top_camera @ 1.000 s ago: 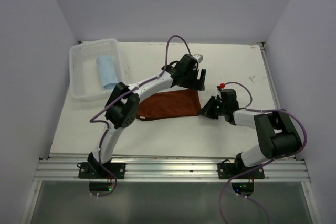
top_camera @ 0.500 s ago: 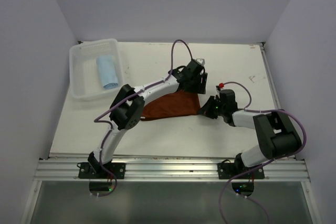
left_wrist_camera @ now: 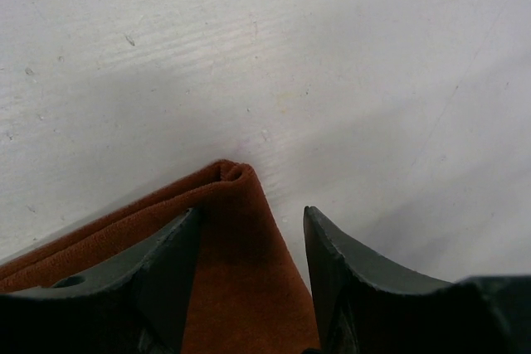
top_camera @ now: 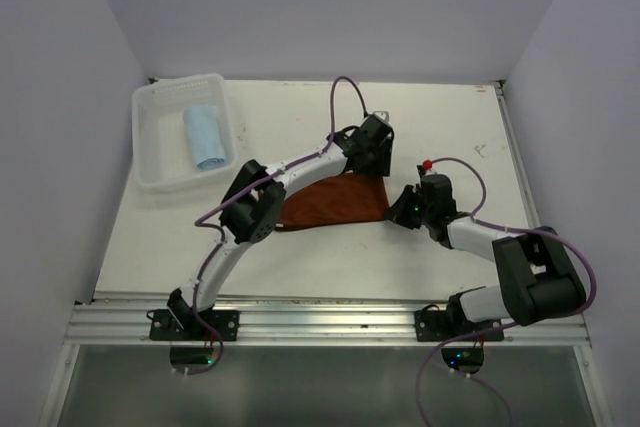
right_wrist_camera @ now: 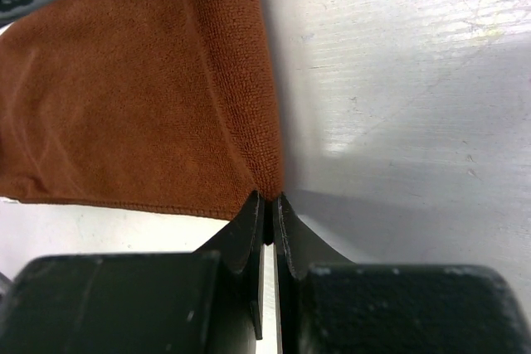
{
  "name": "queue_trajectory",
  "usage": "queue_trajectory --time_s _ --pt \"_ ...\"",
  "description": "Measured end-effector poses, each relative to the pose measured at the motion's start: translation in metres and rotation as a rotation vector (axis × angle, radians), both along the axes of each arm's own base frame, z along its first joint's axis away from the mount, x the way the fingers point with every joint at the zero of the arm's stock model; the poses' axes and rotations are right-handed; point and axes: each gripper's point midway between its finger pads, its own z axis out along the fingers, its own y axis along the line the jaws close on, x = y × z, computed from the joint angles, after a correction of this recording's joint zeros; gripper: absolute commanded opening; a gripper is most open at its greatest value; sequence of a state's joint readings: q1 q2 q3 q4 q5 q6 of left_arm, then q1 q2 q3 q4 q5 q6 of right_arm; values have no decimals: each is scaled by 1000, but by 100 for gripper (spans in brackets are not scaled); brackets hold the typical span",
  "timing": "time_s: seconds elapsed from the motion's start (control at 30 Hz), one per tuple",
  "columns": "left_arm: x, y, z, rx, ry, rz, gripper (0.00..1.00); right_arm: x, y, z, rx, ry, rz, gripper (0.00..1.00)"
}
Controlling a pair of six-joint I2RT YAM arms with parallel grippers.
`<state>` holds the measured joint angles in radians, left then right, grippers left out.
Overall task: Roll the towels
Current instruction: Roll the towel
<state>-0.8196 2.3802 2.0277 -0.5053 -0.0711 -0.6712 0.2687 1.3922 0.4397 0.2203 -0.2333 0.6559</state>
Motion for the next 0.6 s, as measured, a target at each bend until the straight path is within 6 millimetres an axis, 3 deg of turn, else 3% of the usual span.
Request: queue_trajectory --time_s 0.6 --pt "6 0 -24 35 6 24 49 -4 6 -4 -38 -6 36 0"
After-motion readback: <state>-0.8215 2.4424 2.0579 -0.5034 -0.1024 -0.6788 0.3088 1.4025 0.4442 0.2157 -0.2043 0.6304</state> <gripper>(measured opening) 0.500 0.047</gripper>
